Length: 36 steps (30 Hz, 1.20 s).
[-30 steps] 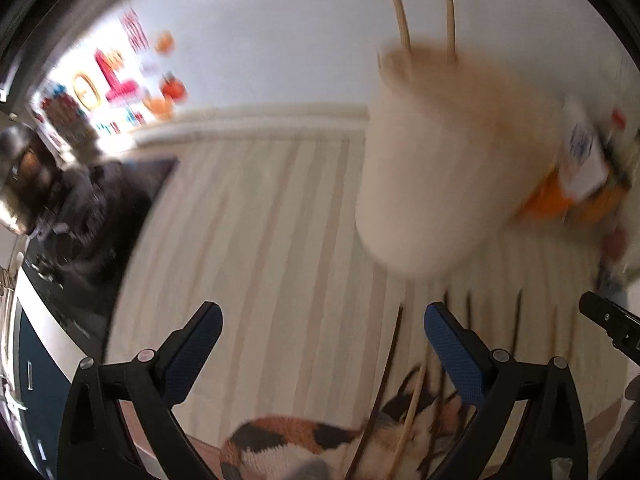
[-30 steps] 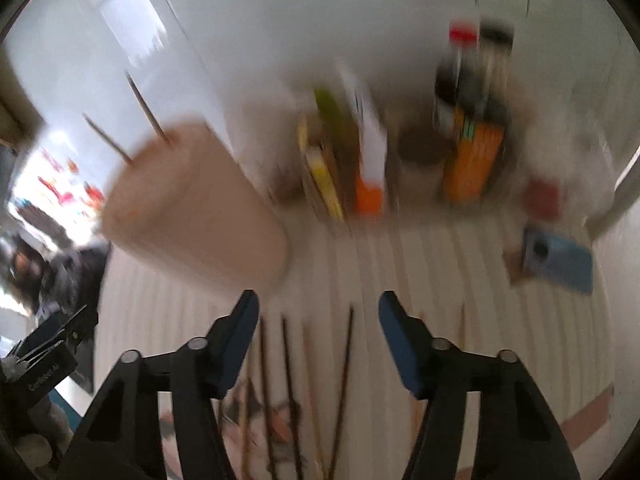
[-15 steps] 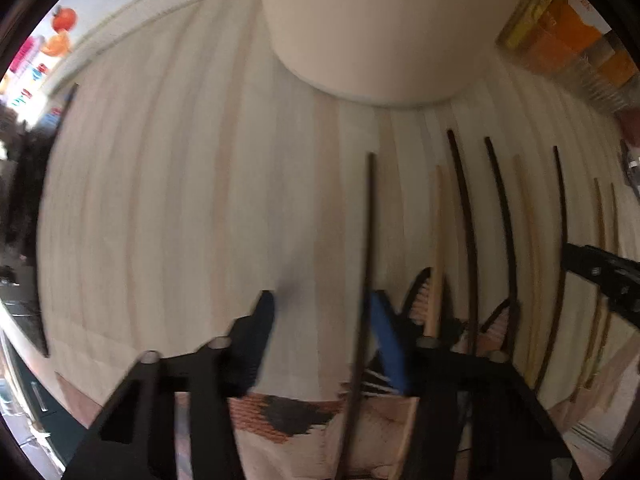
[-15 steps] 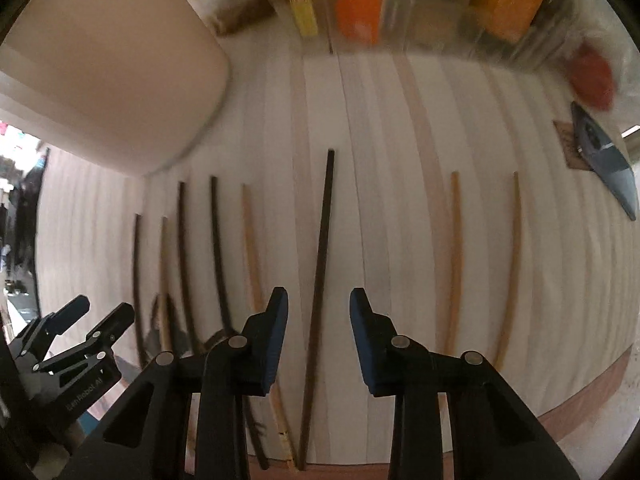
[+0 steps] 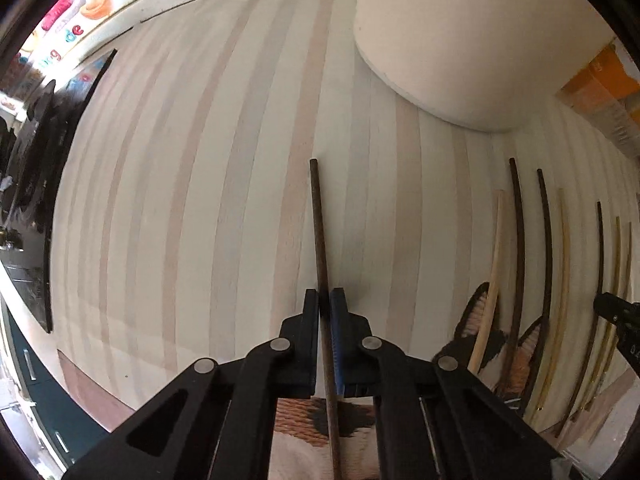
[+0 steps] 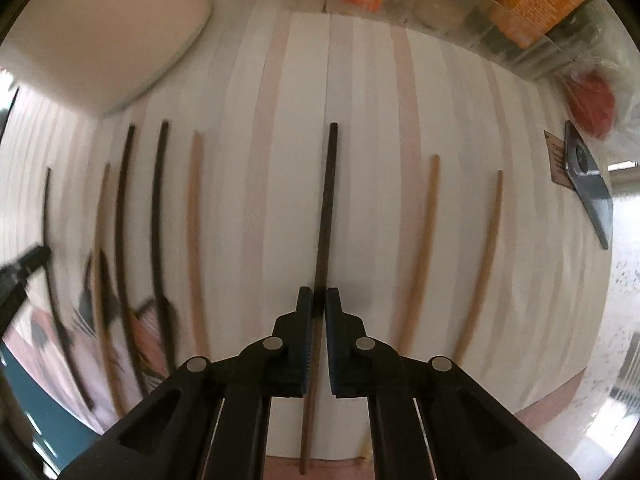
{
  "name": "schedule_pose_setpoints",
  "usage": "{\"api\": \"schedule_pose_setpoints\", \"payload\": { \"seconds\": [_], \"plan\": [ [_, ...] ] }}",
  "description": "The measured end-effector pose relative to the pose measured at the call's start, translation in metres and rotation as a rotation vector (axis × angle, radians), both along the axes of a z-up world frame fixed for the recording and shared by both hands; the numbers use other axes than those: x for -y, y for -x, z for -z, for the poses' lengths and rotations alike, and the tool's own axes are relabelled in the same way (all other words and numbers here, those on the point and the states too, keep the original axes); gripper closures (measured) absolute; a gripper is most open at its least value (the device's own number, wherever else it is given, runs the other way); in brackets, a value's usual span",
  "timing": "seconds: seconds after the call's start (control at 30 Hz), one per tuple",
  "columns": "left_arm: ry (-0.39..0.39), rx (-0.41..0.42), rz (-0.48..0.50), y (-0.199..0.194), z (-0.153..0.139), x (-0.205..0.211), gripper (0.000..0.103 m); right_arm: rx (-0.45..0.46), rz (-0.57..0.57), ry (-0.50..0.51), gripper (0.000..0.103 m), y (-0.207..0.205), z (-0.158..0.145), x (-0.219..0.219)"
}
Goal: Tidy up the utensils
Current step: 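Lift the dark chopsticks with both tools and carry them over the holder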
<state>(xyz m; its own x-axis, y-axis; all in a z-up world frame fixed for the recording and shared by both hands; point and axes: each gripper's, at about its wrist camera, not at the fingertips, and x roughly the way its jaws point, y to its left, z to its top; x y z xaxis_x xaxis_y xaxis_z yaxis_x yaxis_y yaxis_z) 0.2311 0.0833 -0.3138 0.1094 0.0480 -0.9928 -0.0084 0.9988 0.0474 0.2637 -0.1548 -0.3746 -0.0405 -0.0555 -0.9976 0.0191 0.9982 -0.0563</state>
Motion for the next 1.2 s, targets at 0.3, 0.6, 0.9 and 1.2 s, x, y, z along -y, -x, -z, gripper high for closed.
{"api": "schedule_pose_setpoints", "payload": {
  "seconds": [0.3, 0.6, 0.9, 1.2],
  "plan": [
    [-0.021, -0.020, 0.031, -0.007, 0.000, -0.003, 0.099, -0.013, -0.009, 0.008, 0.096, 0.001, 0.004, -0.003],
    [-0.027, -0.020, 0.036, -0.004, 0.001, -0.002, 0.099, -0.019, -0.014, 0.016, 0.095, -0.002, 0.004, -0.005],
    [-0.054, -0.004, 0.064, -0.005, 0.002, 0.006, 0.100, 0.014, -0.007, 0.037, 0.096, 0.001, 0.002, -0.007],
    [0.005, 0.106, 0.088, 0.016, -0.061, 0.011, 0.100, 0.112, 0.065, -0.087, 0.097, 0.015, -0.031, 0.013]
  ]
}}
